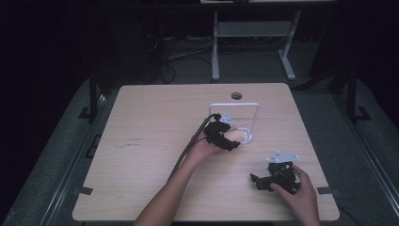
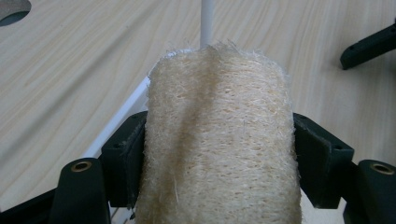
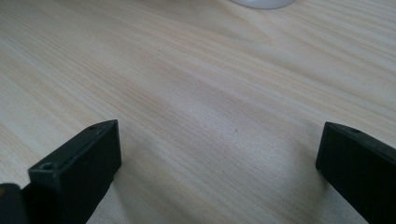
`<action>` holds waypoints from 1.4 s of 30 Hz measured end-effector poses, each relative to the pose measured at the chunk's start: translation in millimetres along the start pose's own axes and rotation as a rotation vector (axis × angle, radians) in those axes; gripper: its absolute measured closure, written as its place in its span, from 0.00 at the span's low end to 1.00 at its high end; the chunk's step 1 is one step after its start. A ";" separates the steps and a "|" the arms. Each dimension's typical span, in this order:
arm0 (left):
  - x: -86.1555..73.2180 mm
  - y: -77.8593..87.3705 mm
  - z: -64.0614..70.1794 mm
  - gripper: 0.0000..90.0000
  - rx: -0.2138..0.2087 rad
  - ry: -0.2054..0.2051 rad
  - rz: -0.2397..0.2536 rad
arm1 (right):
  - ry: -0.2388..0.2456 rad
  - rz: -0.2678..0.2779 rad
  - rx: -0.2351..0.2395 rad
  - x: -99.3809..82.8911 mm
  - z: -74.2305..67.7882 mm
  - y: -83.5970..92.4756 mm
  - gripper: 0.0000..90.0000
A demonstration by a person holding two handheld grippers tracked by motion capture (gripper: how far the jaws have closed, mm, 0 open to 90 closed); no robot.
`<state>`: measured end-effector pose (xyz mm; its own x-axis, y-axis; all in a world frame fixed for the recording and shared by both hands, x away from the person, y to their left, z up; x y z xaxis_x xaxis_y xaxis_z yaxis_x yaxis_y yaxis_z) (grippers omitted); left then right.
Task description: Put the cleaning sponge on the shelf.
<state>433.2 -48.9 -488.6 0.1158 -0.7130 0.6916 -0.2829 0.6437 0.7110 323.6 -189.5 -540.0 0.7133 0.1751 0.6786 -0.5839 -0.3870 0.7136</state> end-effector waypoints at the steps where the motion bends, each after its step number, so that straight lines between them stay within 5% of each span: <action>1: 1.4 -1.9 0.1 0.31 0.003 -0.003 0.000 | 0.000 0.000 0.000 0.0 0.0 0.0 0.00; 12: 5.9 -23.8 -7.4 0.31 0.020 -0.006 -0.032 | 0.002 0.000 -0.002 0.1 0.4 -0.1 0.00; 42: 9.5 -36.1 -16.0 0.28 0.033 -0.029 -0.062 | 0.001 0.001 0.000 0.1 0.3 -0.3 0.00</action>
<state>459.7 -74.4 -505.7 0.1067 -0.7594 0.6418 -0.3072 0.5887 0.7476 323.9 -189.7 -540.2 0.7120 0.1759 0.6798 -0.5848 -0.3875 0.7127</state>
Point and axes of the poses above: each handheld gripper's, and its own axes: y roughly backward along the jaws, x roughly out of its top, z roughly to its right, the point moved 8 cm from there along -y, roughly forward along the jaws, and after that the axes turned 12 degrees about -y, right-handed, at the moved point
